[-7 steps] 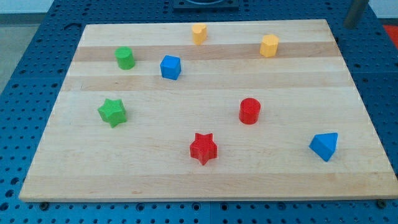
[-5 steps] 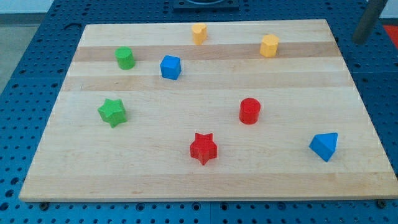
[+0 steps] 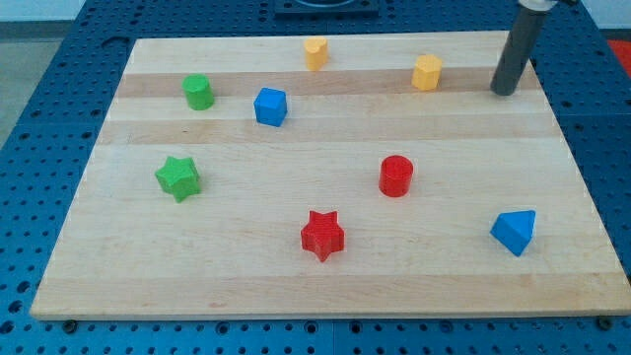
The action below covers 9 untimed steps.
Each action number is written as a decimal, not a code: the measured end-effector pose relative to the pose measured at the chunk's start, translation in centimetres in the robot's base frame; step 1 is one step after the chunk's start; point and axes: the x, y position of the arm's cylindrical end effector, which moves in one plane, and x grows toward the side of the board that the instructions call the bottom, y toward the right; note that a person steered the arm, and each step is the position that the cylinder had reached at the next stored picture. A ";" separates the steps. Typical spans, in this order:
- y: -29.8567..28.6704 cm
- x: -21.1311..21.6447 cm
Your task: Point your arm close to the yellow hexagon
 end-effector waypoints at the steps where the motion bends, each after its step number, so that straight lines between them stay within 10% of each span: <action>1: -1.8 -0.6; 9: -7.4 -1.2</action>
